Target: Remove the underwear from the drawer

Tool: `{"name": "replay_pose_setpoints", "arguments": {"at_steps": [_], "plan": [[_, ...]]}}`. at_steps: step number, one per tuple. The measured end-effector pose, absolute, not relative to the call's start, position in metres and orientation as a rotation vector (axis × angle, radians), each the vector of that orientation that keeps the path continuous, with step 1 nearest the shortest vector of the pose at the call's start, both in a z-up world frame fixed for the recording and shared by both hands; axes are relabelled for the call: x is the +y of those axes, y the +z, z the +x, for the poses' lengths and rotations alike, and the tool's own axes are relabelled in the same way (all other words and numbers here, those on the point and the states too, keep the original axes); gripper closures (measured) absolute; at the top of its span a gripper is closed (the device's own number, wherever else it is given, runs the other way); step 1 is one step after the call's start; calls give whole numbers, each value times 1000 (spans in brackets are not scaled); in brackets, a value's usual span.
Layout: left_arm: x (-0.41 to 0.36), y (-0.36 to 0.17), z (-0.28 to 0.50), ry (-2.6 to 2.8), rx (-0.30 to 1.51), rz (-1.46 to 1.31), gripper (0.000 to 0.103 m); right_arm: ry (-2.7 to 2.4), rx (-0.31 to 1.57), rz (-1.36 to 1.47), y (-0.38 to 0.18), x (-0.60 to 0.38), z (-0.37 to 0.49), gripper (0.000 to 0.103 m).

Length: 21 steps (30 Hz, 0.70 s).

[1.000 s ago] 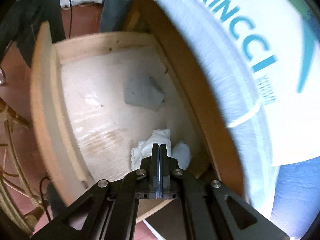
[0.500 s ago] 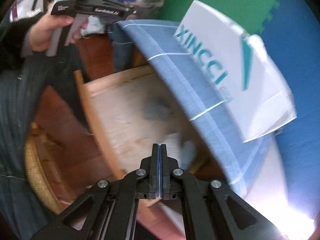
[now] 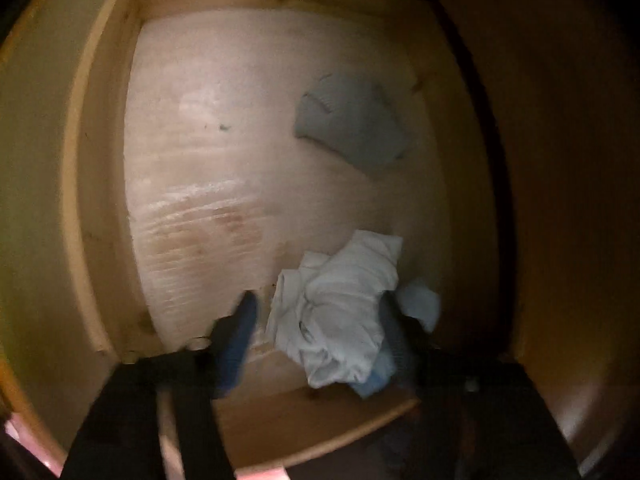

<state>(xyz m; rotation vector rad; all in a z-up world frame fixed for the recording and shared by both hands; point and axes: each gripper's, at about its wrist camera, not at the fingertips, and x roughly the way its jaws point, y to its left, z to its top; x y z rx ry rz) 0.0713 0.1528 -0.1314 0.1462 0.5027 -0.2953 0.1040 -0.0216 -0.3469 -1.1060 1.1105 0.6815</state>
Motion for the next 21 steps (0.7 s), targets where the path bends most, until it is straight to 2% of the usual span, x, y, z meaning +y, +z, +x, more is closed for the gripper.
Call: {"name": "replay_pose_setpoints", "arguments": {"at_steps": [1, 3, 5, 6, 9, 11, 13, 14, 17, 21], "plan": [[151, -132, 73, -300, 507, 142, 20, 691, 1125, -1102, -352, -22, 106, 20], [150, -134, 76, -312, 522, 132, 20, 769, 1189, -1069, -362, -22, 109, 17], [147, -136, 79, -318, 533, 131, 20, 807, 1171, -1061, -363, -23, 113, 12], [146, -137, 79, -320, 535, 132, 20, 788, 1152, -1078, -366, -24, 117, 14], [142, -139, 79, -326, 541, 139, 20, 793, 1178, -1057, -379, -31, 125, 9], [140, -141, 78, -325, 542, 157, 20, 829, 1155, -1044, -383, -34, 122, 10], [139, -142, 78, -326, 544, 165, 20, 856, 1167, -985, -380, -39, 129, 25], [139, -142, 77, -325, 544, 168, 20, 841, 1173, -946, -376, -41, 136, 55], [141, -142, 79, -321, 544, 165, 20, 809, 1195, -904, -366, -46, 141, 62], [145, -141, 79, -318, 542, 147, 20, 794, 1124, -957, -352, -39, 108, 63]]}}
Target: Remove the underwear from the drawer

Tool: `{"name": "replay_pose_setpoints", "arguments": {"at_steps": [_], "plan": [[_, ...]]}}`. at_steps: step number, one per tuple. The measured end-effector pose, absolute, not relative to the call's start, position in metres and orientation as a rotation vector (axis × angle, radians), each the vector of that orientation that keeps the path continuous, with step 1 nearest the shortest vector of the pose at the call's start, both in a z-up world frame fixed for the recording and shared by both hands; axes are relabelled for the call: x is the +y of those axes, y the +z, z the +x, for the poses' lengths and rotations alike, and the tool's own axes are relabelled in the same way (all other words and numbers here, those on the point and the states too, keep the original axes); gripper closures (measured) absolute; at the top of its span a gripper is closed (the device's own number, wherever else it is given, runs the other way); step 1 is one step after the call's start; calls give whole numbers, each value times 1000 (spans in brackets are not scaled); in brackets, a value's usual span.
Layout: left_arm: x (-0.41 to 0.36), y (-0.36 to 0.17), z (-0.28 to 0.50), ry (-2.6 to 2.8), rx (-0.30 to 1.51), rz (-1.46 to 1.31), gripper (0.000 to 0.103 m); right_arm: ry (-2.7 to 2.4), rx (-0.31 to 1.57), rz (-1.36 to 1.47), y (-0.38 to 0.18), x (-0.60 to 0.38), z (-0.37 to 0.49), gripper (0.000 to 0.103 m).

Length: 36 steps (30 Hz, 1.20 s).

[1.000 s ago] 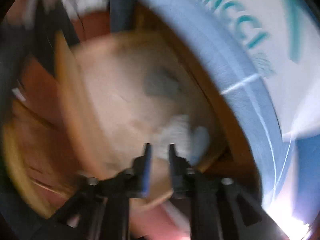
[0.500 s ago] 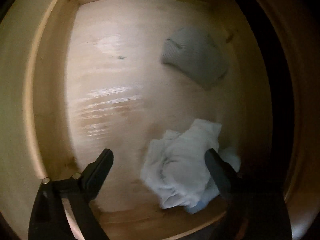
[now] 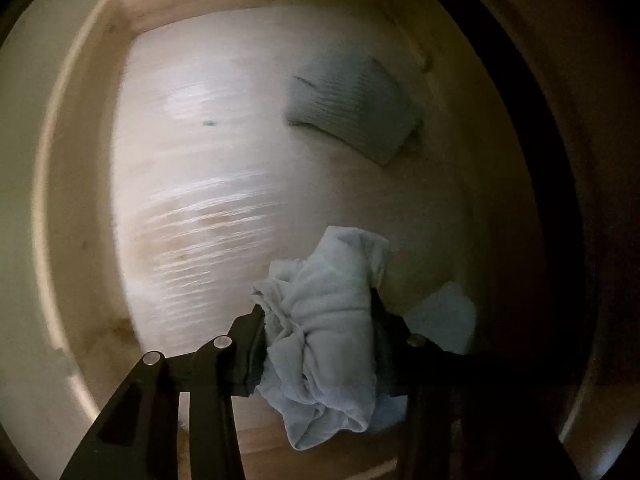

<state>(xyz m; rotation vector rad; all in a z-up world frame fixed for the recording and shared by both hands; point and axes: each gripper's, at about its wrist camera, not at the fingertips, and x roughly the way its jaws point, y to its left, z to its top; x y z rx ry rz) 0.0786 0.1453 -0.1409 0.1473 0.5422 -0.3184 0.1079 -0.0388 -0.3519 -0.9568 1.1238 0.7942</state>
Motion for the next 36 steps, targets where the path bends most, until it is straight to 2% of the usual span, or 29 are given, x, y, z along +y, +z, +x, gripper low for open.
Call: {"name": "replay_pose_setpoints", "arguments": {"at_steps": [4, 15, 20, 28, 36], "plan": [[146, -140, 78, -317, 538, 153, 20, 714, 1036, -944, -322, -37, 78, 63], [144, -146, 79, -297, 555, 182, 20, 604, 836, -796, -183, -20, 13, 63], [137, -150, 77, -305, 560, 219, 20, 540, 778, -758, -139, -14, -5, 63], [124, -159, 72, -319, 571, 284, 20, 452, 709, -787, -97, -47, 9, 63], [96, -174, 52, -396, 559, 411, 20, 318, 595, -796, -14, -71, 31, 63]]}}
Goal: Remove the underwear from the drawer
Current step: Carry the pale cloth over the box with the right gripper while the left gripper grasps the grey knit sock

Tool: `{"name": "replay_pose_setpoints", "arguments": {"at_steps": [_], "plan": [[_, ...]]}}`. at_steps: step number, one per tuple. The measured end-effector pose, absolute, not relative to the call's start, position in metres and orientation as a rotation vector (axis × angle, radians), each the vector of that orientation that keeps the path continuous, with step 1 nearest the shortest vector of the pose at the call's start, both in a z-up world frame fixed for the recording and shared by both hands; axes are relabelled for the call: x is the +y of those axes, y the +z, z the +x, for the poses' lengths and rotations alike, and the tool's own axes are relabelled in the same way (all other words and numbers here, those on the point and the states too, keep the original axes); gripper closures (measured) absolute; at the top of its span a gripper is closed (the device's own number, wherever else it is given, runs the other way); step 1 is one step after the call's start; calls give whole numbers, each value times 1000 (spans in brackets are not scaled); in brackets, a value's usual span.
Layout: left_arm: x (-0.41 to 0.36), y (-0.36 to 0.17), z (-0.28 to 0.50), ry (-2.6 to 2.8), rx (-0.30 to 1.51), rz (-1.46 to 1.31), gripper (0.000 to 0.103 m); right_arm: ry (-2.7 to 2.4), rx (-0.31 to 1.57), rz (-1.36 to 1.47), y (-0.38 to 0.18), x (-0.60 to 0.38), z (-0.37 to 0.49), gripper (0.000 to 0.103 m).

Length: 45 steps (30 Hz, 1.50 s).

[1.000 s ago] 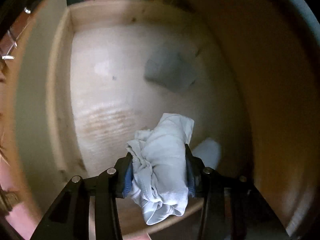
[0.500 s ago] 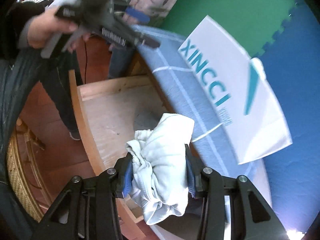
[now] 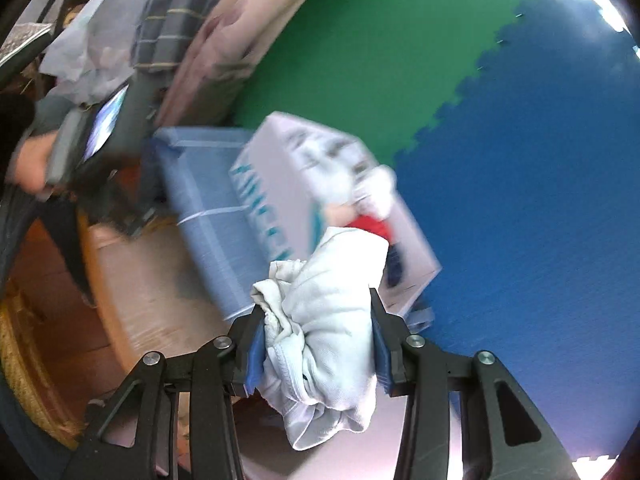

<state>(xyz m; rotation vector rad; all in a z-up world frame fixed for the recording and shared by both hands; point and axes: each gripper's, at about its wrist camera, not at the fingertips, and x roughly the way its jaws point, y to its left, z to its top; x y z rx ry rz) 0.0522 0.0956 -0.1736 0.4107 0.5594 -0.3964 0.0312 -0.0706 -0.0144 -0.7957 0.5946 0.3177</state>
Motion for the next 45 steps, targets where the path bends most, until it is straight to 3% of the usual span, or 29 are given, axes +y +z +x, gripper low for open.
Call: {"name": "replay_pose_setpoints", "arguments": {"at_steps": [7, 13, 23, 29, 45], "plan": [[47, -212, 22, -510, 515, 739, 20, 240, 539, -795, 39, -86, 68, 63], [16, -254, 15, -651, 524, 1035, 20, 216, 564, -743, 52, -94, 104, 63], [18, -262, 47, -914, 726, 941, 20, 223, 640, -738, 25, -90, 152, 62], [12, -316, 58, -882, 747, 1163, 20, 239, 674, -708, 8, -91, 176, 62], [-14, -366, 84, -824, 745, 1208, 20, 249, 727, -566, 2, -113, 218, 62]]}}
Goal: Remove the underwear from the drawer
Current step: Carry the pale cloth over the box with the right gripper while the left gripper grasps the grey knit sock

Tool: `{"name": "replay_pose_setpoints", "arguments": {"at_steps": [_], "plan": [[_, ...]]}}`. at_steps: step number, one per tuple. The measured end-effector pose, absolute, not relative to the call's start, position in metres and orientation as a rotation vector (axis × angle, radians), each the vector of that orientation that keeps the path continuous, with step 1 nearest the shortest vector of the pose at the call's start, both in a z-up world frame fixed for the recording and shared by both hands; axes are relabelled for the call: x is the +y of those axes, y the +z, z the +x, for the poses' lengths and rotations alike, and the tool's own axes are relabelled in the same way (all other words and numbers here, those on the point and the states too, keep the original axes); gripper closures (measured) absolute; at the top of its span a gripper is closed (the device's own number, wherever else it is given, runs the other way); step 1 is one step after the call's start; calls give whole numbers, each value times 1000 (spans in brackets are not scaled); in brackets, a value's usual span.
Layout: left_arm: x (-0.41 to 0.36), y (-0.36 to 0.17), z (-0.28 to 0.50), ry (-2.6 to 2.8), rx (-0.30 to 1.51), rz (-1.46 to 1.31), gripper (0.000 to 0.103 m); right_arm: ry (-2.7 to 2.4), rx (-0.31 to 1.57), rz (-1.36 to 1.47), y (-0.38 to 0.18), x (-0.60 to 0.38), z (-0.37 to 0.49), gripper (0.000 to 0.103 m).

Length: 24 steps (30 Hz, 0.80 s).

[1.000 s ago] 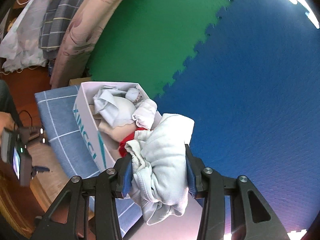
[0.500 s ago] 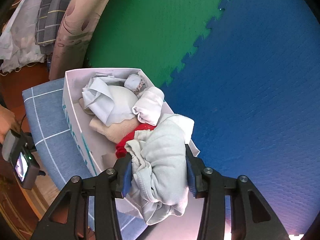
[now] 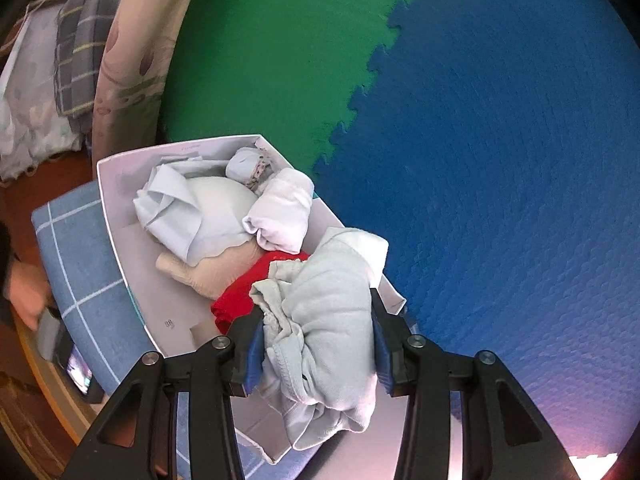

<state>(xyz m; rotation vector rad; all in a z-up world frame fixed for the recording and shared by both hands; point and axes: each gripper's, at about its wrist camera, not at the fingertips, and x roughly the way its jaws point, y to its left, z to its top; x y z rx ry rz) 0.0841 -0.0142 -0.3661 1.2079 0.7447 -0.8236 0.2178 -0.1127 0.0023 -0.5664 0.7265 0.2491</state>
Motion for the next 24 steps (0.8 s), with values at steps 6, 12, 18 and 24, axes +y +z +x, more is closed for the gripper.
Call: {"name": "replay_pose_setpoints", "arguments": {"at_steps": [6, 12, 18, 24], "plan": [[-22, -360, 101, -838, 771, 1066, 19, 243, 749, -475, 8, -122, 231, 62], [-25, -360, 113, -839, 839, 981, 17, 253, 759, -442, 14, -118, 237, 62], [-23, -362, 112, -837, 840, 983, 17, 237, 772, -435, 18, -111, 242, 62], [-17, -351, 110, -864, 847, 974, 62, 237, 783, -448, 21, -103, 240, 61]]}}
